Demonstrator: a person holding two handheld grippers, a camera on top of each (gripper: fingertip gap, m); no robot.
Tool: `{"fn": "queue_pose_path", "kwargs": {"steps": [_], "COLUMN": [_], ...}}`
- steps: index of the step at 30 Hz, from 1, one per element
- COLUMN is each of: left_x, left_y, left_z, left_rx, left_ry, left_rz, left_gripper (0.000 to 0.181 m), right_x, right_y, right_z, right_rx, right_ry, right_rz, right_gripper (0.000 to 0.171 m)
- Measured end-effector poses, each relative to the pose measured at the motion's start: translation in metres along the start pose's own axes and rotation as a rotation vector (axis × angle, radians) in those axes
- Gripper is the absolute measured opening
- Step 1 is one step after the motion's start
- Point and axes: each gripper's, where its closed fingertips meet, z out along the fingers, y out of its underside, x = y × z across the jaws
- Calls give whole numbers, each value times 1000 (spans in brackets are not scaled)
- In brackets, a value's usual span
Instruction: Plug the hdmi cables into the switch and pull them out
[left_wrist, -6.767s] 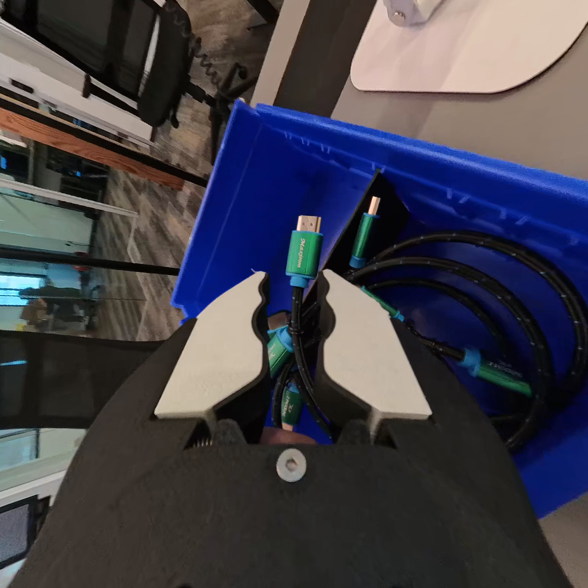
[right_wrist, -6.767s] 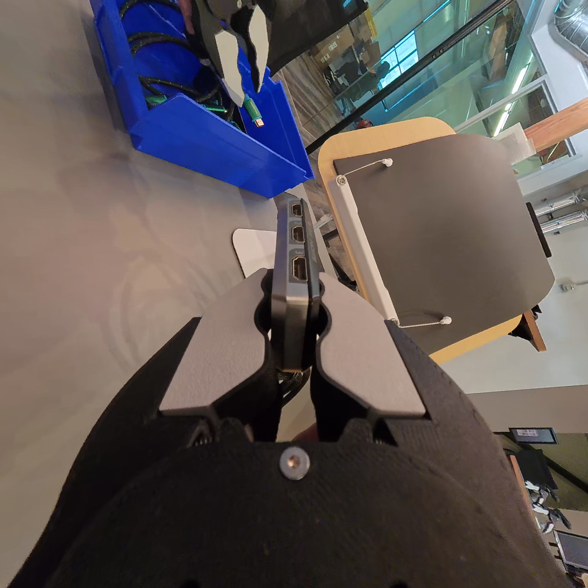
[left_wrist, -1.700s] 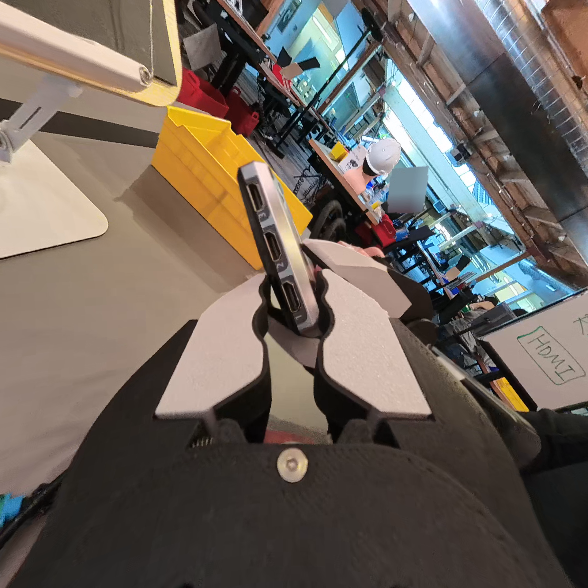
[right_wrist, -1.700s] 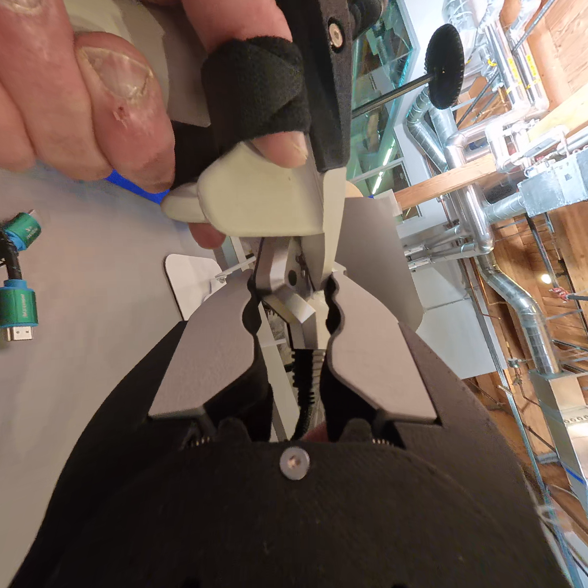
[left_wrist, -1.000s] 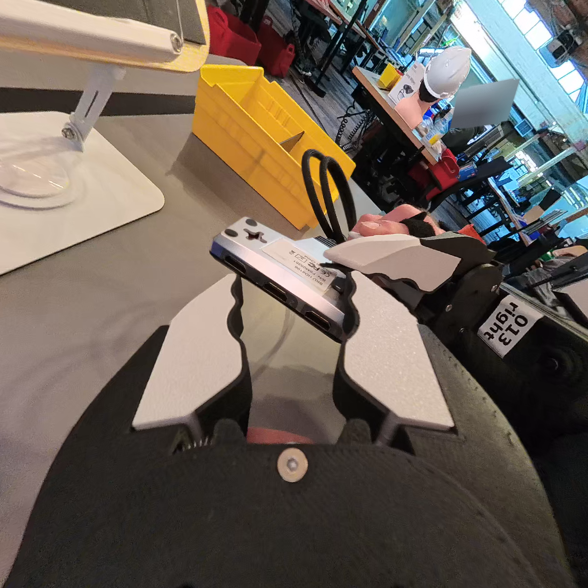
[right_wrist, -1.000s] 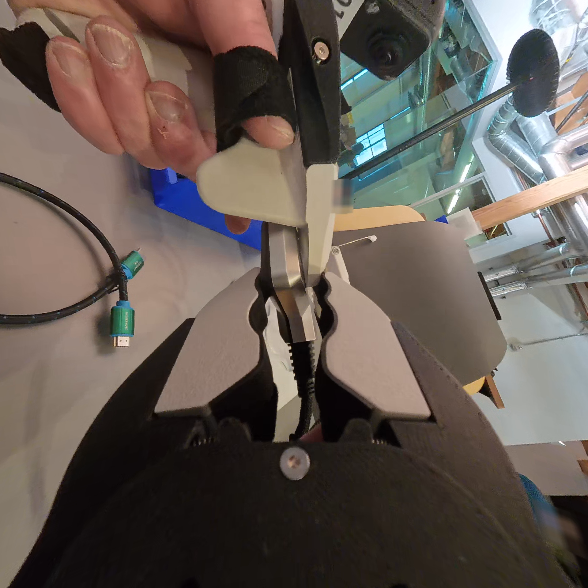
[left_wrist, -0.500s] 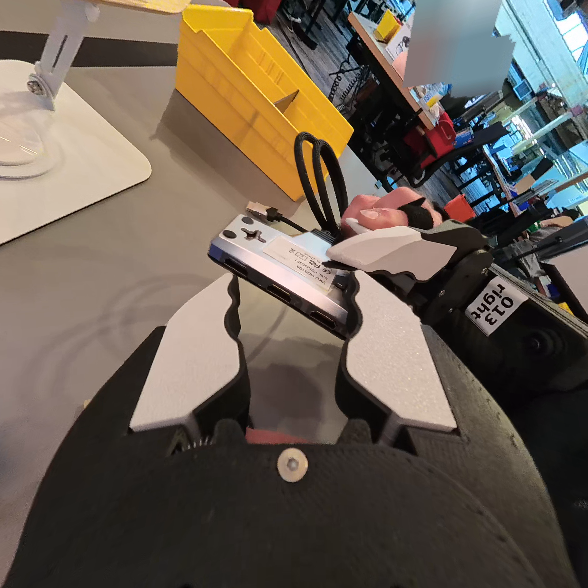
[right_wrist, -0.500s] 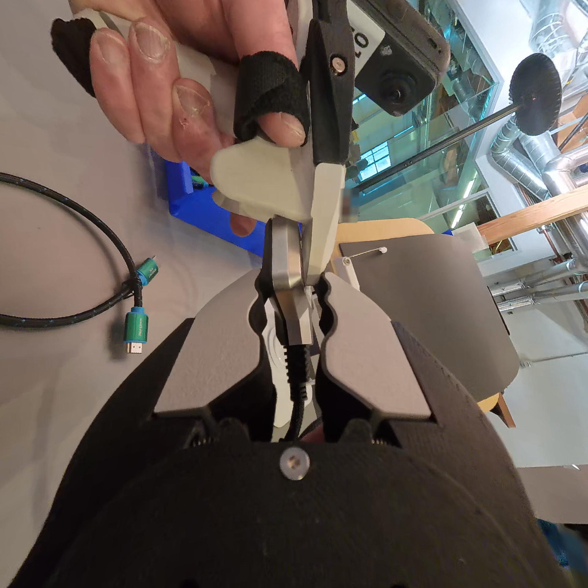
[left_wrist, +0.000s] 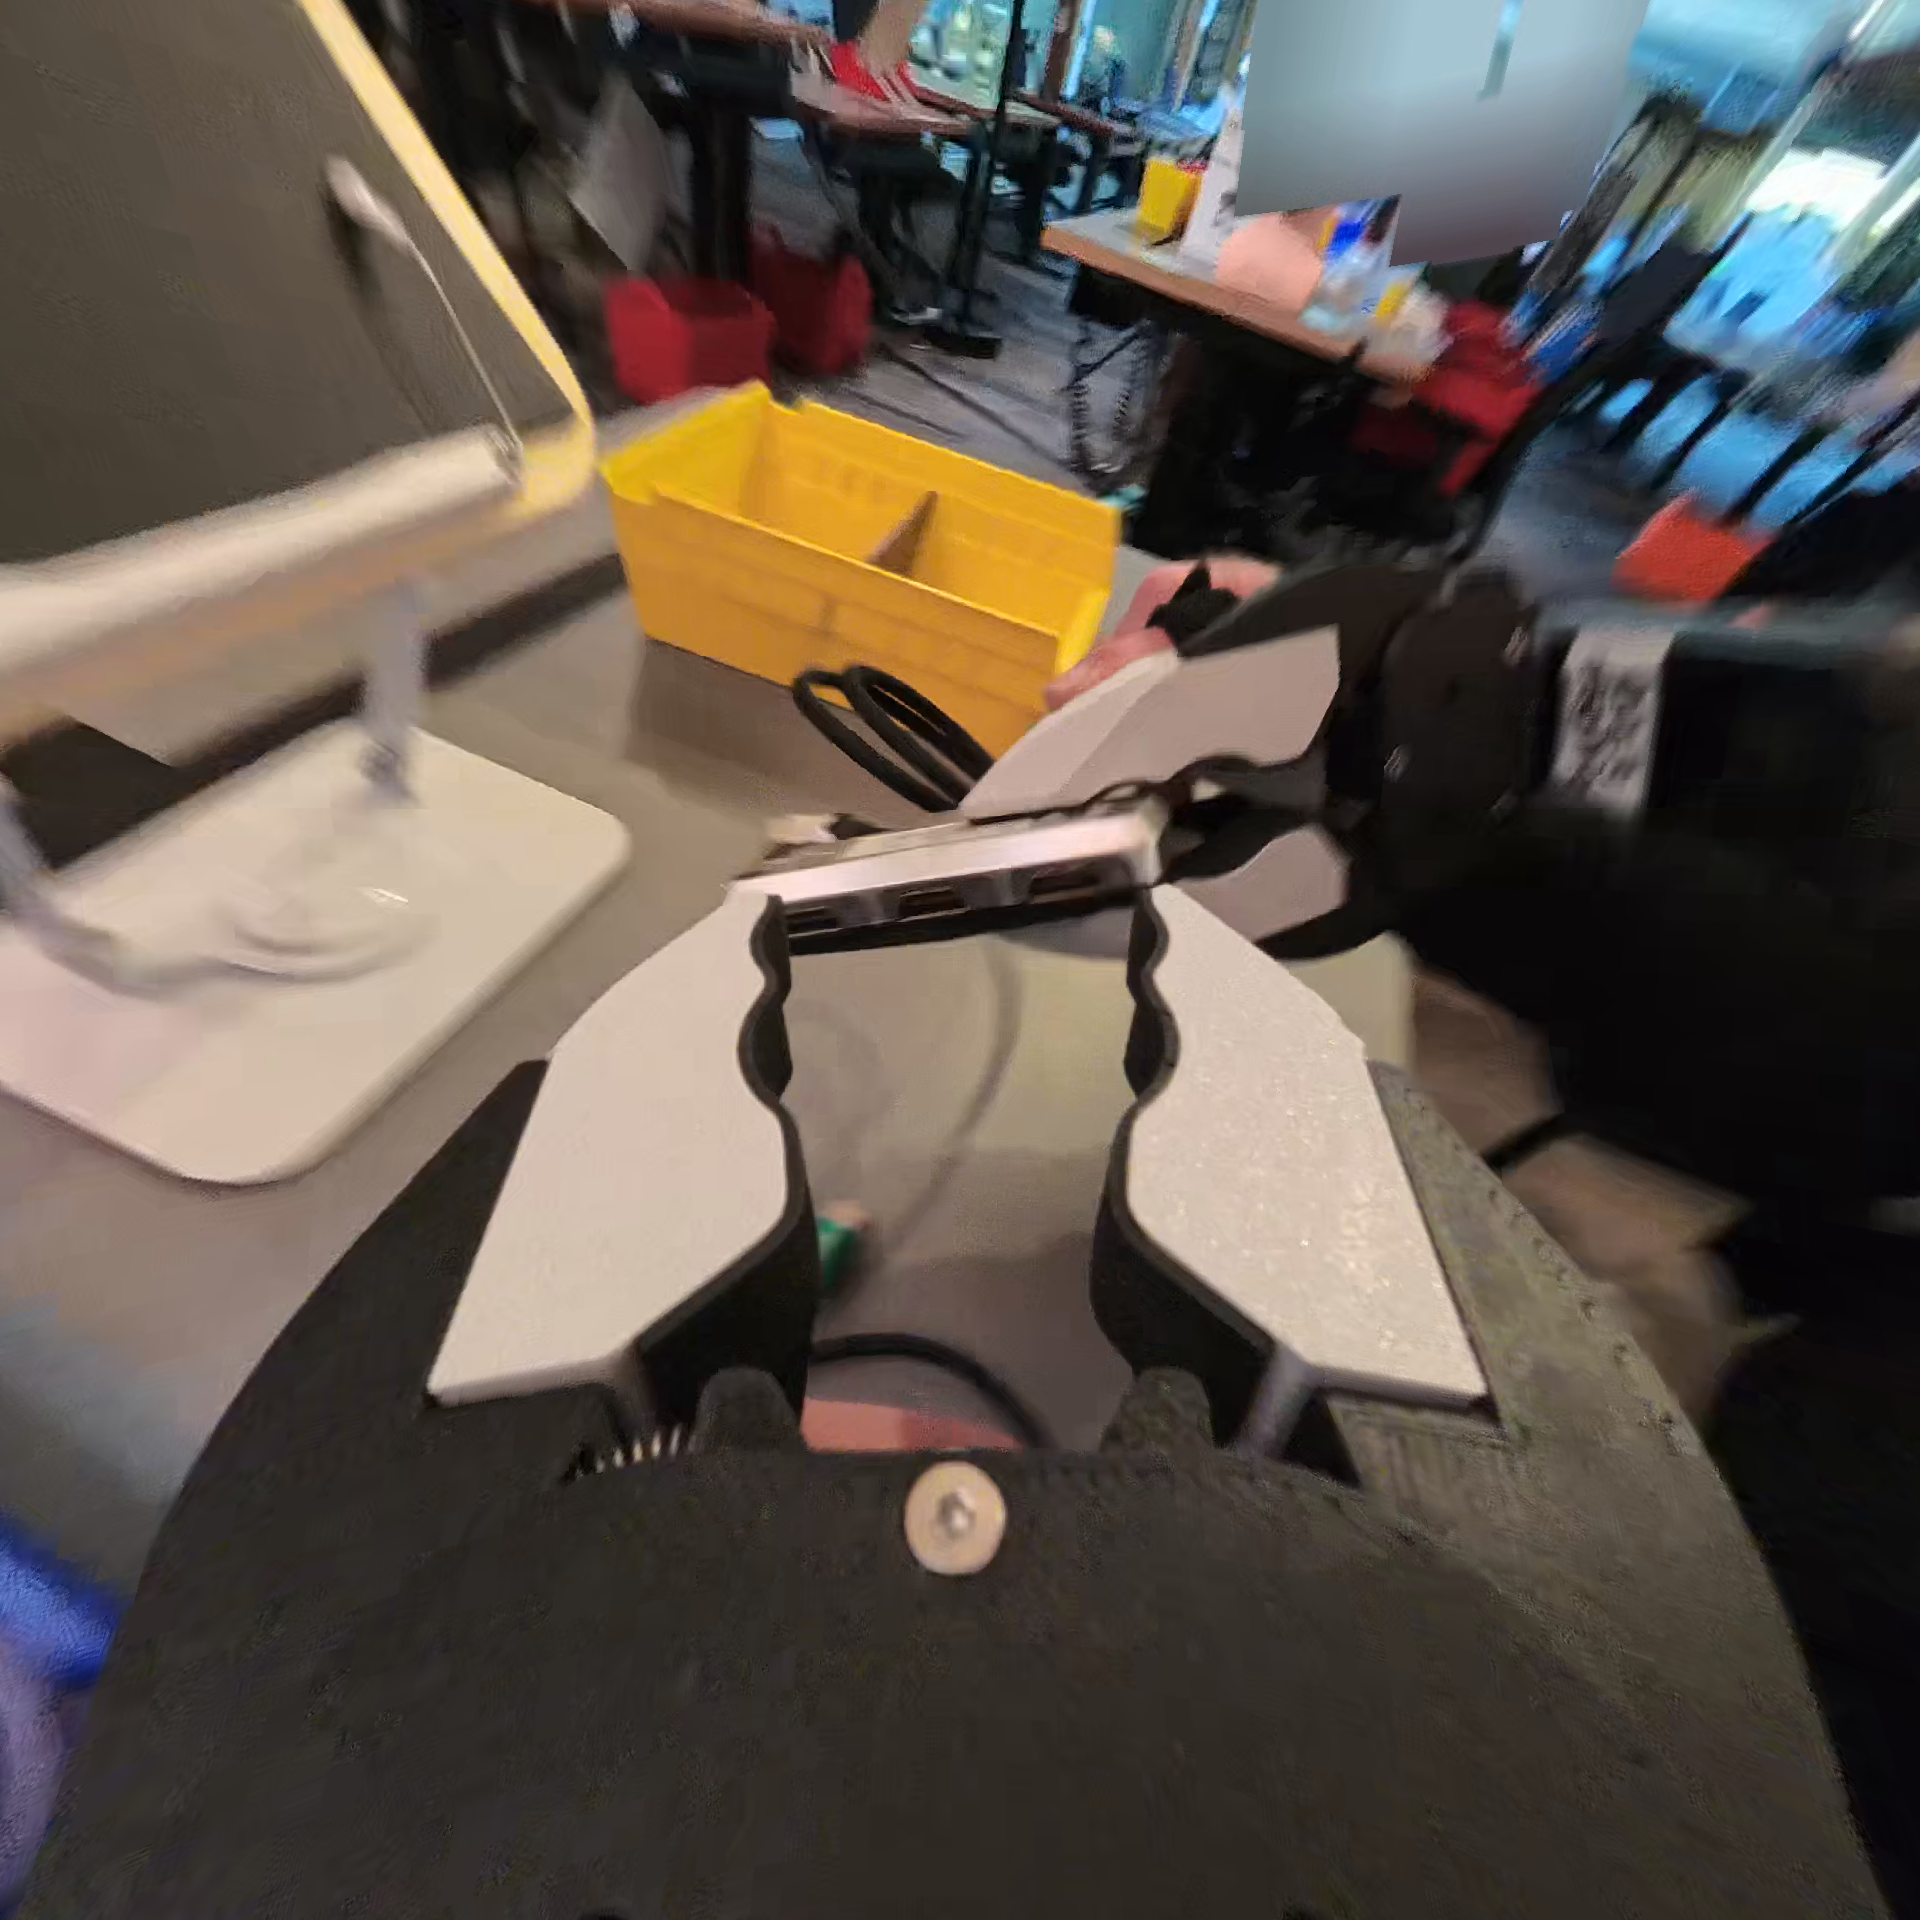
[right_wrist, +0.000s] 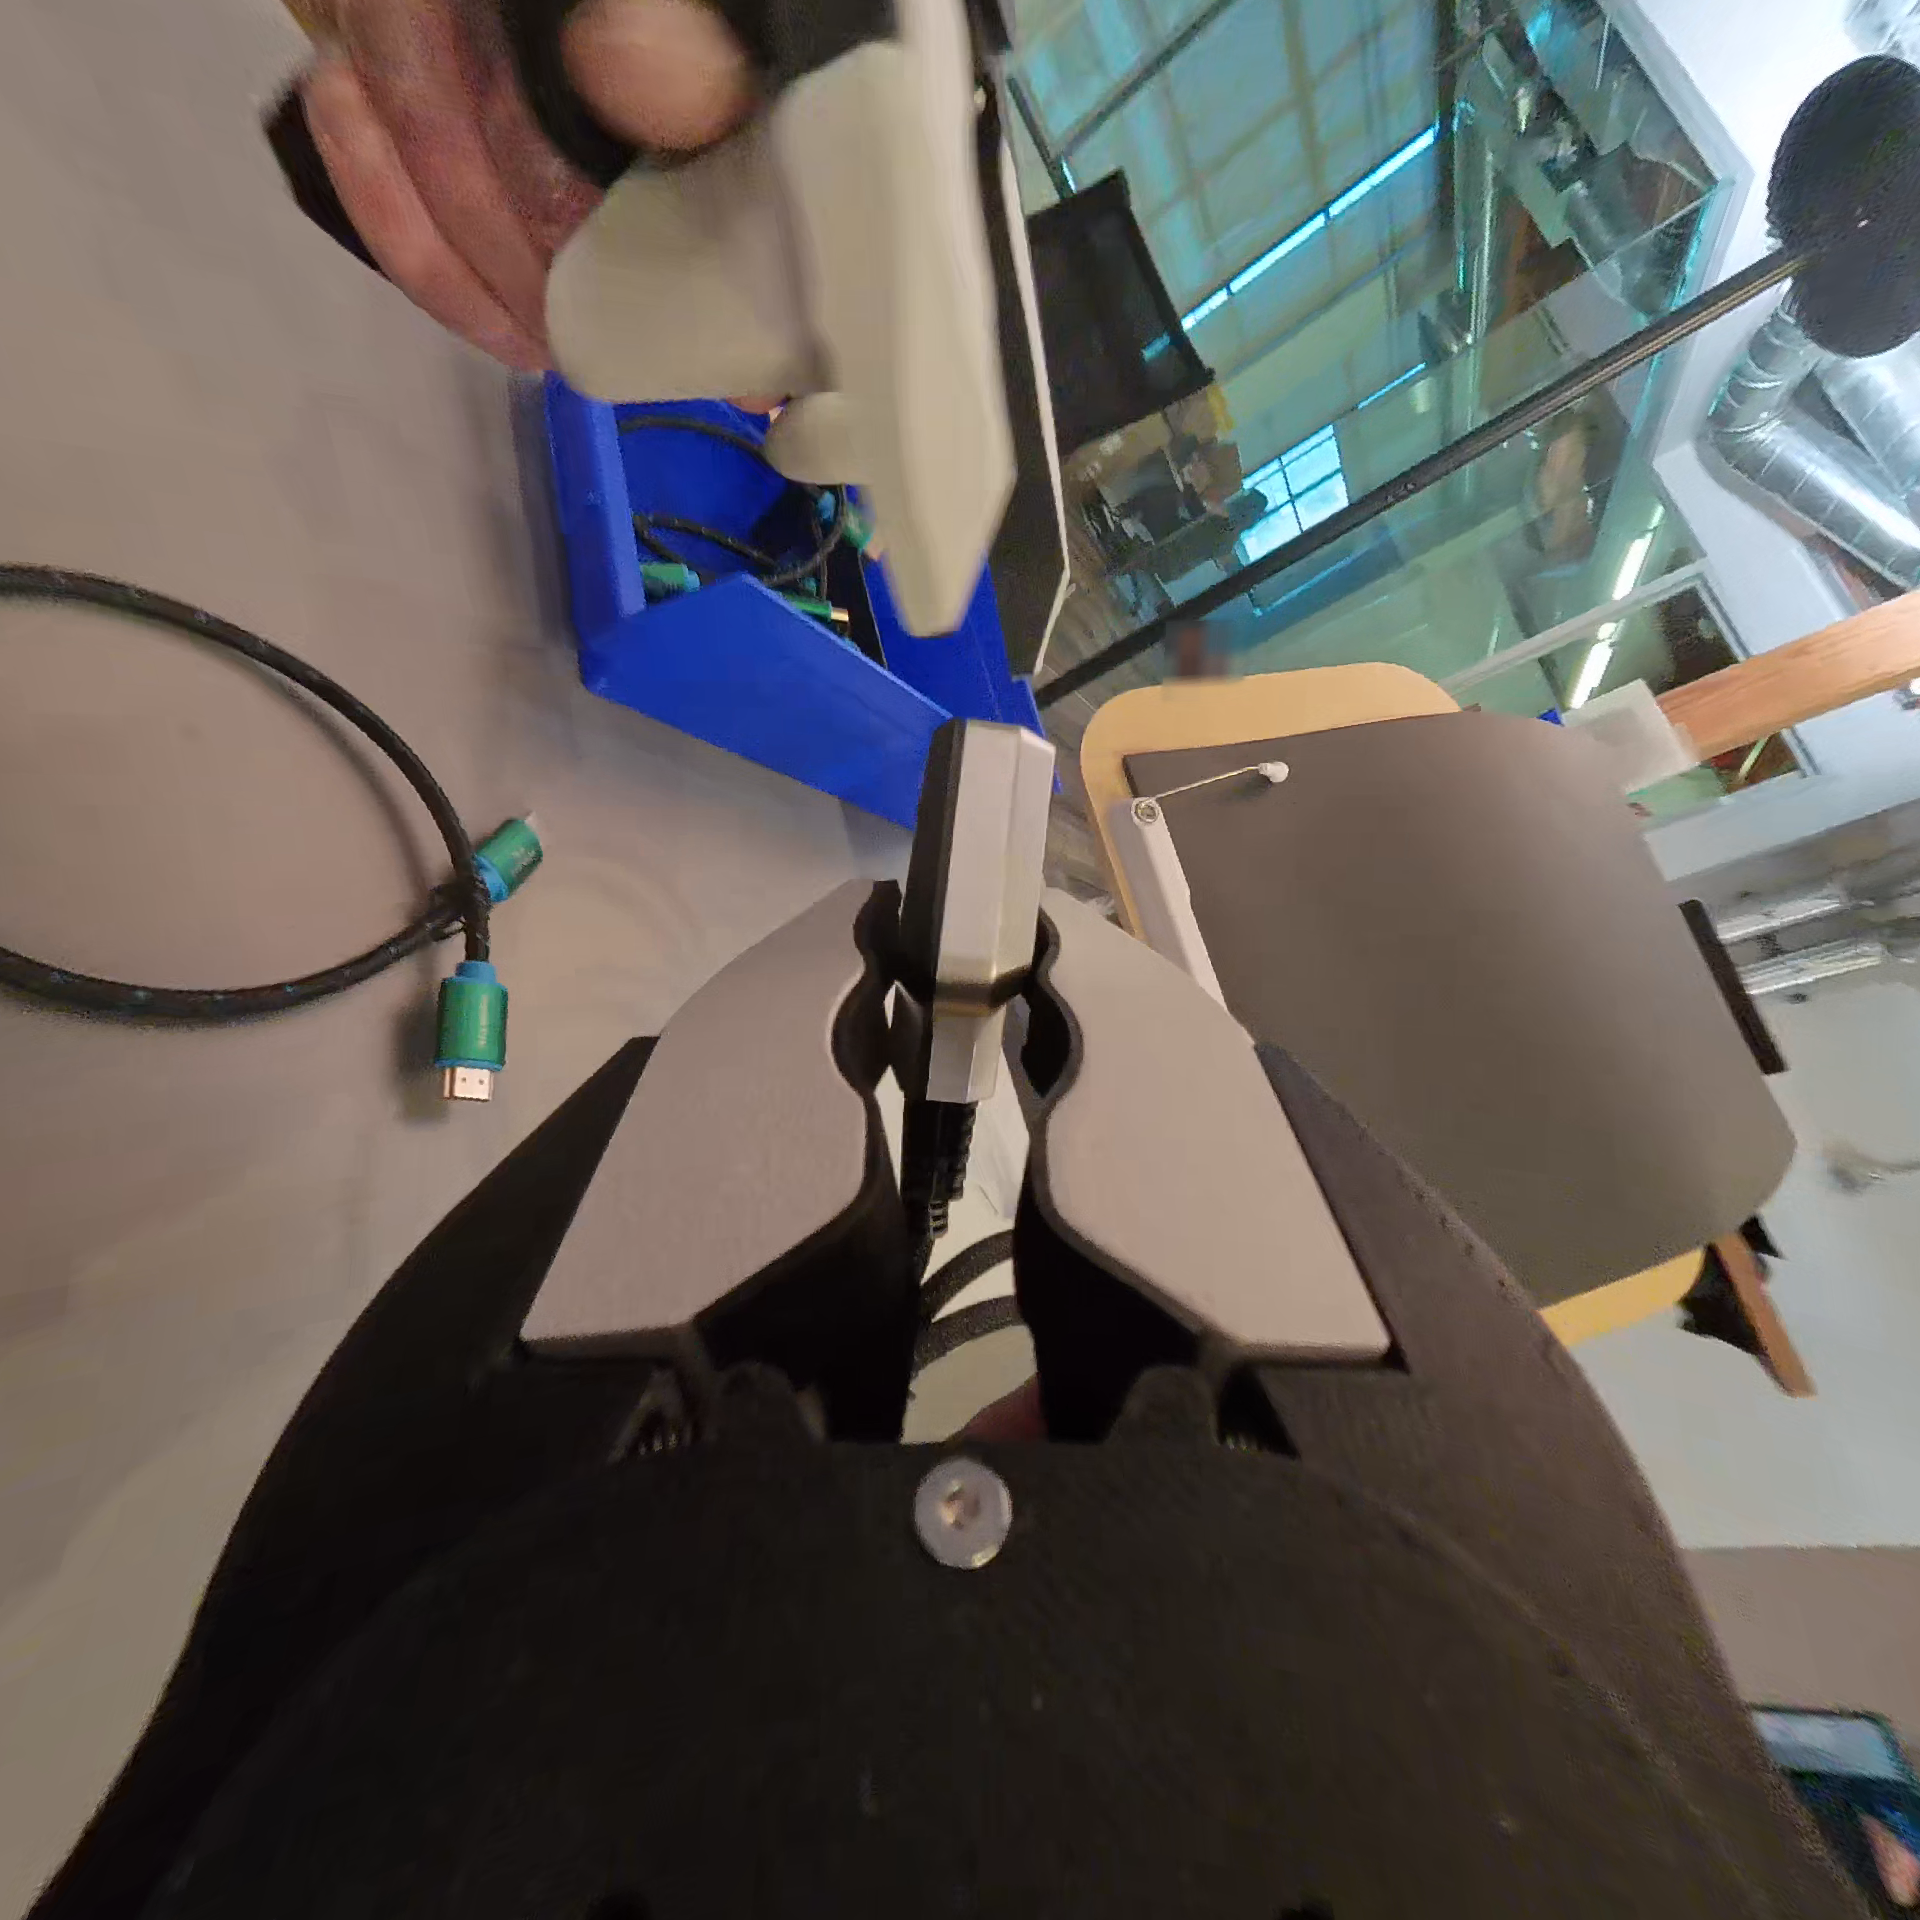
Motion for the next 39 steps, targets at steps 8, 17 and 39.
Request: {"fn": "queue_pose_path", "kwargs": {"steps": [8, 17, 39], "left_x": [-1, -2, -35], "left_y": [17, 28, 89], "left_z": [13, 19, 5], "left_rx": [-197, -325, -461], "left_ry": [-285, -316, -326], "left_rz": [842, 1033, 902], "left_gripper": [59, 23, 60], "right_x": [-7, -10, 1], "right_y": [-19, -23, 28], "right_z": [-18, -15, -10], "right_rx": [128, 54, -122], "right_ry": [-181, -188, -117], "right_rz": [111, 32, 45], "right_gripper": [21, 27, 21]}}
